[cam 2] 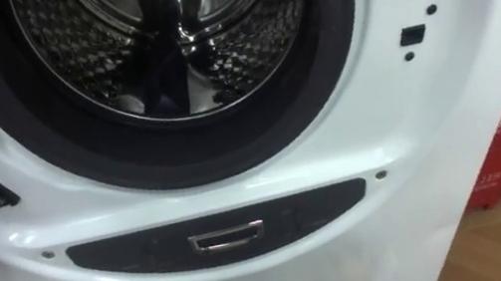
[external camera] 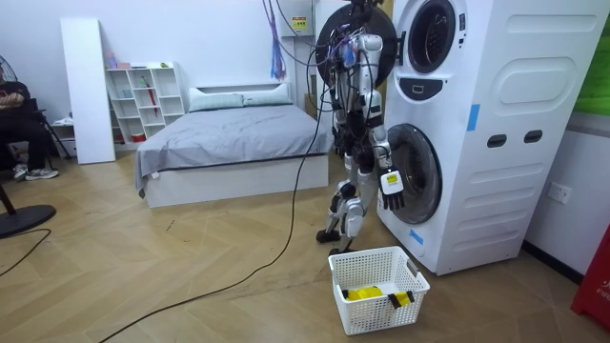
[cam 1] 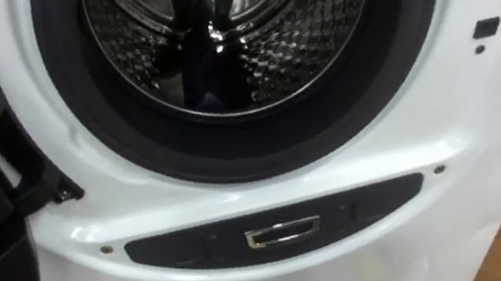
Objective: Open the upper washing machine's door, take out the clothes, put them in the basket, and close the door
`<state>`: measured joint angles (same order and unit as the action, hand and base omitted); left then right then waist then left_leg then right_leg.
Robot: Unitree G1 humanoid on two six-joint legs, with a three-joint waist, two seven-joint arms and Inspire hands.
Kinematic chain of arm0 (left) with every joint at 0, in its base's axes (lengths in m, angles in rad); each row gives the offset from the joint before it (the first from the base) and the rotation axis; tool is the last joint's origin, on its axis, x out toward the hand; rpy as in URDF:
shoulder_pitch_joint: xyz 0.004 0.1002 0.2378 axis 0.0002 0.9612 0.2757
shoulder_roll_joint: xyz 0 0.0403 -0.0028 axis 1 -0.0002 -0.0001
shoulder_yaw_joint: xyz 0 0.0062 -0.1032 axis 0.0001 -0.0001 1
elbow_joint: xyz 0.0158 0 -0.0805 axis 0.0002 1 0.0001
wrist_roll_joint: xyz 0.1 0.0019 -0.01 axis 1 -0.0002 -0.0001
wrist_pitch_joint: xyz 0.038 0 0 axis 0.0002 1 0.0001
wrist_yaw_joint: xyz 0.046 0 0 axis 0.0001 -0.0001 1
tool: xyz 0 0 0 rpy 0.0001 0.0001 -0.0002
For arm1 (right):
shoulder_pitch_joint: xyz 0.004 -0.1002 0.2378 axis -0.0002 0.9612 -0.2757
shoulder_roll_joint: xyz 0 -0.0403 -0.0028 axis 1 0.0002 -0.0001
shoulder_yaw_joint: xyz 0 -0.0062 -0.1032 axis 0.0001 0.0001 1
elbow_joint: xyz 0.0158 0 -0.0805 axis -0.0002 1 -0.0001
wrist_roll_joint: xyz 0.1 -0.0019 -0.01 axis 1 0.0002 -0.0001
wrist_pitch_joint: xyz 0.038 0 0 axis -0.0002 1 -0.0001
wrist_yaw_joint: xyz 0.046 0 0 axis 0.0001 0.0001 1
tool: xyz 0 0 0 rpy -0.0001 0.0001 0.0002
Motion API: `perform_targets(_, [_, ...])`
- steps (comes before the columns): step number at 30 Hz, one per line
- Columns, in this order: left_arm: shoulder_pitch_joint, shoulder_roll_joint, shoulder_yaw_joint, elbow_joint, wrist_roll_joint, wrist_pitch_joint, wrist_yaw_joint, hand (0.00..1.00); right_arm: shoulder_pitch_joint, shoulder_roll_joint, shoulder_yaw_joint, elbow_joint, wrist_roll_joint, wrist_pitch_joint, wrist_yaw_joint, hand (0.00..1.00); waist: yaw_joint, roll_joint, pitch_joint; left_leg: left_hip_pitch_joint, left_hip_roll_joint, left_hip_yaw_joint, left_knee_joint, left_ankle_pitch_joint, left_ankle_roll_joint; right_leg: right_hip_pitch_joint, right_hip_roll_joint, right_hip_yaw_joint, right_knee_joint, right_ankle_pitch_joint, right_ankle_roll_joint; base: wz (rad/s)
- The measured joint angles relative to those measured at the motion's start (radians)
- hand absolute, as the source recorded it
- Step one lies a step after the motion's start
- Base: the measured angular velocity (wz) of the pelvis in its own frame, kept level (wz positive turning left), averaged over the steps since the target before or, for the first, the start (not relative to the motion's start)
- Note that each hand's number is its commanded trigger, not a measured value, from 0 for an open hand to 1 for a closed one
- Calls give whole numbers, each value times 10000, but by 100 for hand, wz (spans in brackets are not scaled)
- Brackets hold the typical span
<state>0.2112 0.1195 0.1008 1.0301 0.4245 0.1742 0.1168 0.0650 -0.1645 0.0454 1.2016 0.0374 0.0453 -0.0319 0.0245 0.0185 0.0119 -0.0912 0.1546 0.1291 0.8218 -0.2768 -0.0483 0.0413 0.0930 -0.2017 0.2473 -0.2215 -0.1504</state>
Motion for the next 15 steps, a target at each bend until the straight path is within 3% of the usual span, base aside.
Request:
perform_targets(1, [-117, 3, 5, 1, -6, 2, -53, 0, -119, -39, -3, -20, -190, -10, -14, 0, -67, 139, -17, 108, 217, -53, 744, -3, -13, -97, 147, -266, 87, -29, -54, -43])
perform_targets(2, [-230, 16, 5, 1, -21, -3, -66, 0, -164, -42, -10, -9, -242, -8, -29, 0, -155, 160, -14, 249, 250, -122, 867, 10, -36, -161, 182, -318, 136, -25, -70, 7])
perform_targets(5, [-834, 13, -112, -21, -84, -296, -108, 0, -73, -62, -306, 4, -357, -7, -110, 0, -474, 239, -2, 1463, 200, -217, 148, 13, -198, -513, 193, -756, 312, -19, -80, 41])
perform_targets(6, [-1016, 16, -220, -189, -155, -377, -116, 0, -68, -63, -337, -6, -333, -5, -149, 0, -476, 356, -58, 1974, 96, -306, -573, -117, -418, -767, 190, -872, 493, -1, -103, 28])
perform_targets(7, [-1206, 13, -355, -339, -211, -459, -115, 0, -76, -58, -385, -28, -265, -10, -230, 0, -556, 387, -22, 2406, 92, -381, -1420, -238, -600, -1072, 189, -1120, 648, 25, -109, 34])
perform_targets(8, [-1309, 17, -452, -387, -220, -499, -114, 0, -82, -62, -381, -31, -193, -14, -279, 0, -577, 474, -35, 2629, 103, -418, -1975, -277, -621, -1220, 188, -1216, 733, 37, -109, 47])
perform_targets(9, [-1519, 14, -600, -418, -219, -559, -113, 0, -116, -58, -379, -22, -26, -31, -384, 0, -576, 519, -1, 3078, 127, -513, -3132, -390, -693, -1550, 187, -1413, 919, 80, -91, 37])
perform_targets(10, [-1624, 24, -674, -429, -228, -646, -110, 0, -215, -35, -396, -8, 22, -36, -457, 0, -552, 526, 15, 3325, 137, -513, -4264, -754, -686, -1943, 155, -1462, 1113, 188, -75, 30])
perform_targets(12, [-1691, 25, -769, -396, -216, -688, -108, 0, -424, -36, -372, -13, -46, -29, -487, 0, -583, 515, 15, 3456, 41, -527, -5555, -1023, -584, -2550, 12, -1466, 1354, 445, -24, 19])
perform_targets(14, [-1741, 1, -854, -383, -210, -697, -109, 0, -442, -5, -395, -145, -57, -20, -545, 0, -654, 477, 24, 3444, -147, -524, -6364, -1009, -462, -2894, -173, -1305, 1375, 909, 157, 35])
perform_targets(15, [-1693, -14, -854, -267, -222, -730, -109, 0, -397, -9, -385, -178, -66, -9, -552, 0, -691, 424, 47, 3406, -360, -504, -6515, -881, -208, -2920, -329, -838, 1250, 1295, 419, 48])
